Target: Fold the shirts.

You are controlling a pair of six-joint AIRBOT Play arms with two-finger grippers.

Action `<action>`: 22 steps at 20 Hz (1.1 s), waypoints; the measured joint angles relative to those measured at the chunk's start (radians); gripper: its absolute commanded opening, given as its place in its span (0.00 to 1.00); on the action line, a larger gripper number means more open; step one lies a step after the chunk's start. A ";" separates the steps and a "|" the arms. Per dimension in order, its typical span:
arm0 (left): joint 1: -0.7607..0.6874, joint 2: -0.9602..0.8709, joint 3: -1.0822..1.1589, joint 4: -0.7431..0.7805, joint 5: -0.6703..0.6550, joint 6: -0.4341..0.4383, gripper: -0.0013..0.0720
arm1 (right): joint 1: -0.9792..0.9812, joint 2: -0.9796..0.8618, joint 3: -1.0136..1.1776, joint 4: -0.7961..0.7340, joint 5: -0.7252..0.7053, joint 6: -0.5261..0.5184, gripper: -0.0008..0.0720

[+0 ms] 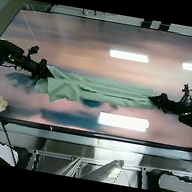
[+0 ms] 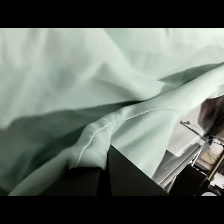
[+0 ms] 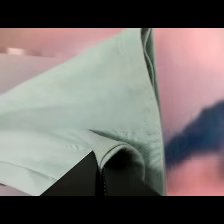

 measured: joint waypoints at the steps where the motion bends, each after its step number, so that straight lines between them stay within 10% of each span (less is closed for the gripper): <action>1: -0.004 -0.020 0.011 0.008 -0.001 -0.008 0.04 | 0.003 -0.004 0.001 -0.005 -0.005 0.000 0.07; 3: -0.008 -0.045 0.024 0.016 0.000 -0.017 0.22 | 0.006 -0.009 0.002 -0.010 -0.010 -0.001 0.44; 5: -0.009 -0.059 0.038 0.022 0.014 -0.024 0.87 | 0.006 -0.011 0.006 -0.015 0.000 -0.004 0.44; 6: -0.007 -0.063 0.050 0.021 0.033 -0.026 0.99 | 0.005 -0.010 0.010 -0.015 0.021 -0.004 0.45; 11: 0.006 -0.034 0.133 -0.024 0.185 -0.045 0.97 | -0.056 0.063 0.061 -0.106 0.127 0.093 0.97; 19: 0.059 0.187 0.164 -0.046 0.191 -0.051 0.96 | -0.096 0.023 0.217 -0.356 0.130 0.331 0.97; 22: 0.064 0.262 0.165 -0.047 0.190 -0.052 0.18 | -0.058 -0.053 0.253 -0.373 0.135 0.355 0.97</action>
